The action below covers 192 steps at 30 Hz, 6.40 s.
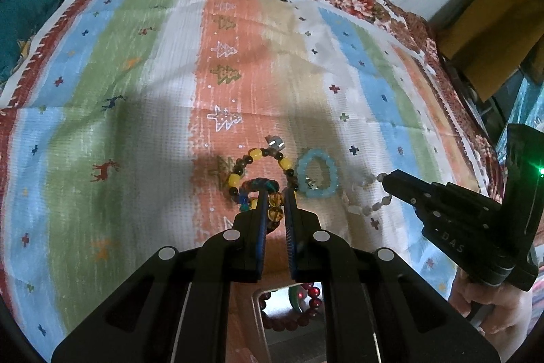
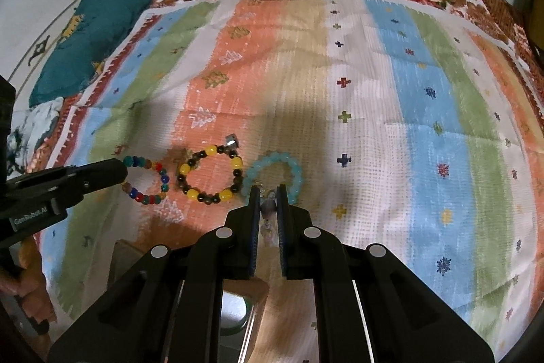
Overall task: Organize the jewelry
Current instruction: 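Carry both grasped bracelets over the silver tin, then lower both bracelets into the tin and open both tools, then move both tools from the tin toward the yellow-black and pale blue bracelets, then grasp yellow-black bead bracelet with left tool while right tool grasps pale blue bracelet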
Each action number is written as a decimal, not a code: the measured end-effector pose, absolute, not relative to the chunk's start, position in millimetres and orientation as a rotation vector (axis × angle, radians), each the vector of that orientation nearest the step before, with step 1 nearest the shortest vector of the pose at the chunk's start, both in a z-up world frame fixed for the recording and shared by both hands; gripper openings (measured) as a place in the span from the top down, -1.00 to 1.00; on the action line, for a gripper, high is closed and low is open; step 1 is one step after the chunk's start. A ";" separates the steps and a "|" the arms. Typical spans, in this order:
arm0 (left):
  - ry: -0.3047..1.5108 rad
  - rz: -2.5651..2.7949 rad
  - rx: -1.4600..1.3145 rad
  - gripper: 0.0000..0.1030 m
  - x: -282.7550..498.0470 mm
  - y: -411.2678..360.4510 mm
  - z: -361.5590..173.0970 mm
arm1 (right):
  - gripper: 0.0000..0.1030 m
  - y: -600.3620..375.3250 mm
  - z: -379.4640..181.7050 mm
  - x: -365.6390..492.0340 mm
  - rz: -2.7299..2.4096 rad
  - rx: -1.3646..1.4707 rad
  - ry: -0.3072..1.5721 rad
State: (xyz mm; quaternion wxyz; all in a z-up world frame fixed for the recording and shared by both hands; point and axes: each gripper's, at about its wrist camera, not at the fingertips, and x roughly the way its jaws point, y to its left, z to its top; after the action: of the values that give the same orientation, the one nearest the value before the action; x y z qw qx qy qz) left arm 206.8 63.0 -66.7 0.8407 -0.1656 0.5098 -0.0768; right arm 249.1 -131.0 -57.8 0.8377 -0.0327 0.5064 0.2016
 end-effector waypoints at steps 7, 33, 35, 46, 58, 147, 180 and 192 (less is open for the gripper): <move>1.056 -0.190 -0.367 0.82 195.3 59.1 -54.0 | 0.80 -129.9 -42.1 238.4 0.441 -0.075 1.036; 0.988 -0.237 -0.289 0.82 143.5 34.0 -22.5 | 0.80 -121.2 -6.0 179.2 0.523 -0.130 0.942; 0.984 -0.238 -0.289 0.82 139.6 33.6 -21.5 | 0.80 -120.3 -2.9 174.4 0.534 -0.130 0.933; 0.967 -0.247 -0.285 0.82 120.5 28.8 -15.9 | 0.79 -120.7 -2.6 151.5 0.565 -0.125 0.940; 0.971 -0.251 -0.289 0.82 106.8 24.8 -17.5 | 0.79 -124.2 -8.1 137.6 0.574 -0.121 0.961; 1.188 -0.060 -0.271 -0.39 223.7 67.0 -126.6 | -0.35 -135.1 -115.6 280.5 0.295 -0.077 1.157; 1.235 -0.064 -0.115 0.22 251.0 63.8 -159.6 | 0.19 -128.5 -150.1 302.2 0.274 -0.157 1.198; 1.224 -0.067 -0.138 0.82 242.5 82.5 -152.5 | 0.76 -126.9 -144.7 297.3 0.325 -0.151 1.209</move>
State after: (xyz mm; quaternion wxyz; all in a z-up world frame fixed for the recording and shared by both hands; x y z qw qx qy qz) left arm 242.5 82.5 -152.5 0.8156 -0.0646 0.5741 -0.0313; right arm 297.3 -126.9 -144.7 0.8077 -0.0705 0.5653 0.1521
